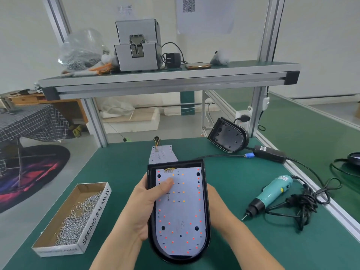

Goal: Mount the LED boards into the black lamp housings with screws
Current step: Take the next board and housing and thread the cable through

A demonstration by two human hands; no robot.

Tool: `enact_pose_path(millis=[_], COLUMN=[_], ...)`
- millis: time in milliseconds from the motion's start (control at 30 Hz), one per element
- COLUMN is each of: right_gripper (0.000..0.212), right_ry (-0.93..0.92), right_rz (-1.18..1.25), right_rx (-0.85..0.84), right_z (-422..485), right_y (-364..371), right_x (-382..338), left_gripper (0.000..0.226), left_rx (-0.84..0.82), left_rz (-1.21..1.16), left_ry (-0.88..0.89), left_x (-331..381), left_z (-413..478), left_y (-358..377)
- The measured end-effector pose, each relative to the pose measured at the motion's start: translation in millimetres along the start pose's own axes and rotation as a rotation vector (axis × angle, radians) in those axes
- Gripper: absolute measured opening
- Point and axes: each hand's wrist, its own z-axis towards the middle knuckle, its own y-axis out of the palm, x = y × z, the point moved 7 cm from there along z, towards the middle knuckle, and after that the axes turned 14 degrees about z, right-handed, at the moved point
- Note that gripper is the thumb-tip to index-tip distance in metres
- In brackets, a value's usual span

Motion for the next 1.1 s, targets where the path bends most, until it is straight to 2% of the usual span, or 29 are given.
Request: enact_pose_path(millis=[67, 133, 200, 267, 333, 467, 567, 733, 800, 867, 967, 1000, 1033, 1100], right_gripper=[0.018, 0.033, 0.042, 0.034, 0.013, 0.023, 0.012, 0.011, 0.006, 0.008, 0.036, 0.039, 0.043, 0.070], right_ry=[-0.106, -0.199, -0.250, -0.260, -0.262, -0.281, -0.239, -0.313, -0.327, -0.334, -0.239, -0.192, -0.157, -0.078], right_rz=[-0.023, 0.052, 0.028, -0.040, -0.058, -0.011, 0.112, -0.003, -0.007, 0.098, 0.411, 0.505, 0.519, 0.331], right_rx=[0.105, 0.217, 0.182, 0.188, 0.295, 0.402, 0.425, 0.484, 0.447, 0.319, 0.034, -0.019, -0.049, -0.099], right_z=[1, -4, -7, -11, -11, -16, -14, -25, -25, -23, -19, -17, -16, -10], right_y=[-18, -34, -31, -24, -24, -24, -24, -17, -16, -17, -18, -21, -24, -23], right_x=[-10, -22, -35, -36, -33, -26, -15, -22, -25, -27, -20, -15, -11, -4], left_gripper=[0.033, 0.029, 0.027, 0.028, 0.028, 0.024, 0.021, 0.019, 0.020, 0.023, 0.025, 0.029, 0.032, 0.030], left_rx=[0.022, 0.034, 0.039, 0.029, 0.029, 0.022, 0.027, 0.028, 0.019, 0.002, -0.103, -0.156, -0.209, -0.285], left_rz=[0.006, 0.022, 0.044, 0.065, 0.112, 0.142, 0.141, 0.149, 0.176, 0.217, 0.302, 0.305, 0.297, 0.262], left_ry=[0.036, 0.067, 0.086, 0.107, 0.143, 0.136, 0.125, 0.150, 0.193, 0.265, 0.336, 0.336, 0.330, 0.313], left_x=[3, 5, 4, 4, 6, 8, 7, 6, 11, 21, 34, 34, 33, 29], left_z=[2, 4, 4, 5, 4, 4, 4, 3, 4, 5, 7, 9, 10, 13], left_y=[-6, -9, -9, -6, -1, 6, 7, 7, 4, -2, -10, -13, -16, -20])
